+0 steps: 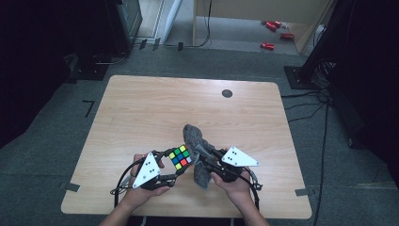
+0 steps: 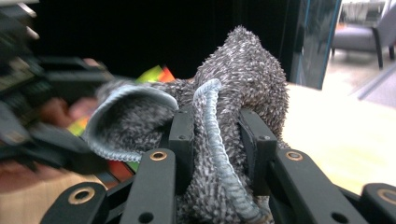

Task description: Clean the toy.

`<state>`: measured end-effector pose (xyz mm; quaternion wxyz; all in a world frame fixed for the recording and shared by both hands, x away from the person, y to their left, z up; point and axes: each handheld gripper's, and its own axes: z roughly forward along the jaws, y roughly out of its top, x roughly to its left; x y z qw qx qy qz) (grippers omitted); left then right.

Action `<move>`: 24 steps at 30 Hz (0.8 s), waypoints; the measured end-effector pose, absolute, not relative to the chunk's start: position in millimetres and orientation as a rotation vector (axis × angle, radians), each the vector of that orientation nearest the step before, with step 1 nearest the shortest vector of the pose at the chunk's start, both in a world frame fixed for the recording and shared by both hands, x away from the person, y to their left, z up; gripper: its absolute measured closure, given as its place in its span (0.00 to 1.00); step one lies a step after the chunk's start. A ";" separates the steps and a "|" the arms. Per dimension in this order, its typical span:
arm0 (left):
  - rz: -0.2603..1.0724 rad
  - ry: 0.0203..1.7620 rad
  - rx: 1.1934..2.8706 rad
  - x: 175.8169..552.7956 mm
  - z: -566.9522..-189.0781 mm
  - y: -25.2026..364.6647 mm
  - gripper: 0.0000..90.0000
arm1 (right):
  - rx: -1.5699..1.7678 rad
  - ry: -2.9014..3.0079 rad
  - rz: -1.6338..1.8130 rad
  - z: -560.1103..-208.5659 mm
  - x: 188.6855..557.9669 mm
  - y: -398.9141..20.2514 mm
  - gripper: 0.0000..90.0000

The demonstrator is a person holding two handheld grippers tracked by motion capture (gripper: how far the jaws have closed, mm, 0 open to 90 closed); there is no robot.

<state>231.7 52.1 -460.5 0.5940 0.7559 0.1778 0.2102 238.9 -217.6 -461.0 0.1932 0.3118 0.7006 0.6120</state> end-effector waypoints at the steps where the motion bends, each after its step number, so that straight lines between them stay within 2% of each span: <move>1: 0.482 0.423 1.749 232.6 -460.1 53.1 0.39 | 0.885 1.987 1.677 -463.7 241.0 -218.5 0.78; 10: 0.470 0.426 1.785 234.0 -463.8 49.2 0.39 | 0.806 1.945 1.766 -447.2 231.8 -213.9 0.78; 17: 0.431 0.463 1.726 236.9 -459.2 57.5 0.39 | 0.924 2.015 1.689 -470.2 242.6 -218.2 0.78; 24: 0.405 0.443 1.757 237.7 -462.8 54.5 0.39 | 0.857 1.943 1.833 -452.1 235.6 -219.6 0.78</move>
